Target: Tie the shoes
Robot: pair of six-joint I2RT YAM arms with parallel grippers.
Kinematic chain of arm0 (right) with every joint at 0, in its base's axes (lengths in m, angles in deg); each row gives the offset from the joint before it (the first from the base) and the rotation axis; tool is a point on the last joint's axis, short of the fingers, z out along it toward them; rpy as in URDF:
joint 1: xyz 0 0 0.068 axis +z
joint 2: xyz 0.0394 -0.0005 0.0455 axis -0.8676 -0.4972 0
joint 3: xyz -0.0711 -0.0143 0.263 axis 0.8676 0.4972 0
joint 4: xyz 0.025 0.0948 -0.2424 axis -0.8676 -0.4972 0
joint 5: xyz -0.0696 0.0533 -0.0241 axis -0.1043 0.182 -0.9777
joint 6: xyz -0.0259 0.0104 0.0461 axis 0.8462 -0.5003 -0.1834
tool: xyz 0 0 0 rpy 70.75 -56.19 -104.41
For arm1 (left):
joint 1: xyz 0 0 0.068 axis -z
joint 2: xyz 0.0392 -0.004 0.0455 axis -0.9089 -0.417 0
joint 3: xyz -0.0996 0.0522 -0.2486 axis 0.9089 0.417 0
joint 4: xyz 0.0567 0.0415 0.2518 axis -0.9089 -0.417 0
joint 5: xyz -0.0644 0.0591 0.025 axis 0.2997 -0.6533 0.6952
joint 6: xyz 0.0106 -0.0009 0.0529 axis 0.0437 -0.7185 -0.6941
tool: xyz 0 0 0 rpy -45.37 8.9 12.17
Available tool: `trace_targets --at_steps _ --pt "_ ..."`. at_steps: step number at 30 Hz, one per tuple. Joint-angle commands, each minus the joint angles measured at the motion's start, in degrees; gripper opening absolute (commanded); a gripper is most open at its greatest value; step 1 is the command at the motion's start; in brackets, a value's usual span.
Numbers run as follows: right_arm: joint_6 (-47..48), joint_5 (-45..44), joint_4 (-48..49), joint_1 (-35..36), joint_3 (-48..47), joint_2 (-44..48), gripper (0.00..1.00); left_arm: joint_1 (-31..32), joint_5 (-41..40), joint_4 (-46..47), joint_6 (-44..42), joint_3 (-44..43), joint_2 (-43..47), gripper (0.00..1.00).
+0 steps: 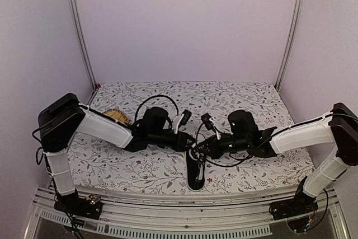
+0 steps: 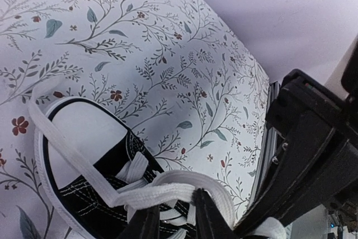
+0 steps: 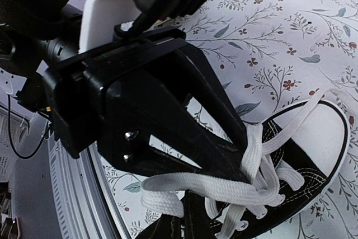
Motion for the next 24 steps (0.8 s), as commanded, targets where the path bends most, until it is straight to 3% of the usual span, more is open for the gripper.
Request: trace_targets --at_steps 1,7,16,21,24 --pt "-1.84 -6.70 2.20 1.28 -2.86 -2.73 0.02 -0.75 -0.73 -0.01 0.14 0.27 2.12 0.22" --pt "-1.34 -13.70 2.54 2.92 -3.71 -4.15 0.02 -0.75 -1.55 -1.75 0.09 -0.08 2.67 0.24" --pt "-0.64 -16.18 1.82 3.53 -2.21 -4.77 0.02 -0.77 -4.51 -3.93 1.35 3.85 7.30 0.44" --pt "-0.43 -16.81 1.58 3.70 -1.67 -4.59 0.02 -0.73 -4.85 -3.45 3.08 5.98 7.99 0.45" --pt "-0.32 -16.81 1.58 3.76 -1.99 -4.86 0.02 -0.73 -5.21 -3.49 4.11 6.36 7.31 0.40"
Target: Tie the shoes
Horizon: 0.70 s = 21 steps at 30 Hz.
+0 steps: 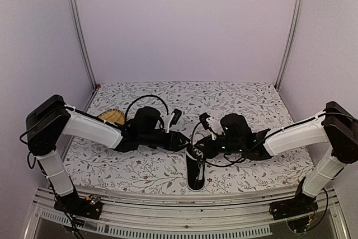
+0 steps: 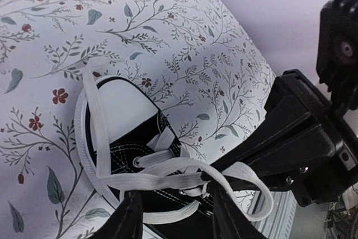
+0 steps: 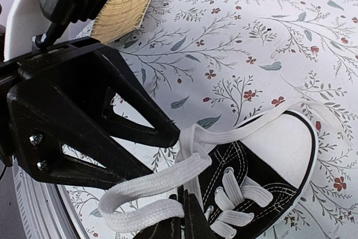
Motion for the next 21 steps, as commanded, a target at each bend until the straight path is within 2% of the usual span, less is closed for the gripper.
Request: trace_targets --at_steps 1,3,8,16,21 --pt "0.61 -1.52 0.46 0.36 0.19 -0.61 0.02 -0.03 -0.58 0.69 1.87 1.33 -0.01 0.37" --pt "0.46 -1.65 0.46 0.42 0.18 -0.61 0.02 -0.02 -0.67 1.03 2.21 1.61 -0.19 0.32" --pt "0.27 -1.69 0.46 0.43 0.18 -0.78 0.02 -0.07 0.20 0.18 2.65 0.61 -1.86 0.30" --pt "-0.41 -2.93 0.20 0.43 0.31 -0.37 0.02 -0.02 0.00 -0.02 1.45 4.06 0.81 0.53" --pt "-0.78 -3.50 0.20 0.44 0.30 -0.17 0.02 -0.14 0.33 0.16 0.71 7.41 4.10 0.59"
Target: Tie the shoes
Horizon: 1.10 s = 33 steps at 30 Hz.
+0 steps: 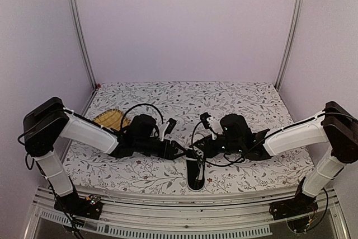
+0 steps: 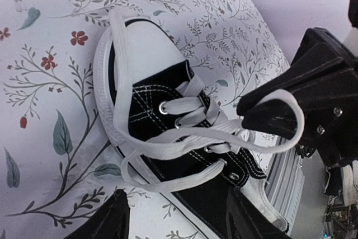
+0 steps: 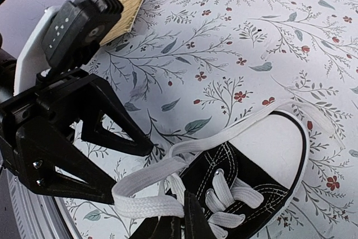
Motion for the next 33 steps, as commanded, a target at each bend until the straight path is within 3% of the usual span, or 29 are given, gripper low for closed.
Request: trace_targets --at_steps 1,11,33 --pt "-0.63 -1.46 0.16 0.27 0.28 0.05 0.02 -0.10 0.10 0.78 -1.15 2.67 3.70 0.59" --pt "-0.76 -1.47 0.03 0.34 0.46 0.22 0.02 -0.17 0.18 2.78 4.95 1.90 0.32 0.39" --pt "-0.52 -1.73 -0.16 0.33 0.37 1.10 0.02 -0.06 1.11 1.48 14.08 -2.15 -7.65 0.38"
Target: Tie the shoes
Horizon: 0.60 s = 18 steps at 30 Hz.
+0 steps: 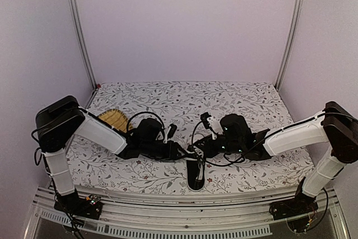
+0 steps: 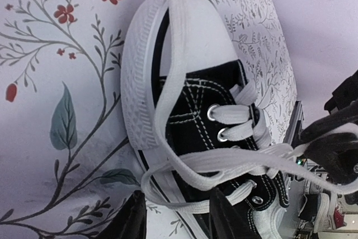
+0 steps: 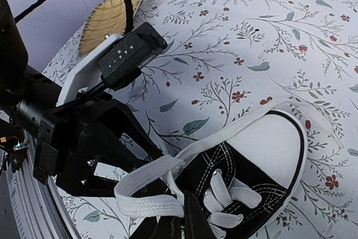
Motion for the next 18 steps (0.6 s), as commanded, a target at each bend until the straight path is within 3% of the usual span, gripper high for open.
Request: trace_targets --at_steps 1,10,18 --pt "-0.04 -1.12 -0.13 0.30 0.38 1.08 0.02 -0.05 0.75 -0.06 2.51 -0.06 -1.08 0.39" --pt "-0.02 -1.14 -0.15 0.39 0.59 1.50 0.02 0.17 2.57 2.45 5.38 0.87 -2.21 0.43" --pt "-0.08 -0.75 -0.13 0.33 0.76 1.78 0.02 0.63 3.96 8.04 7.42 1.35 -3.86 0.31"
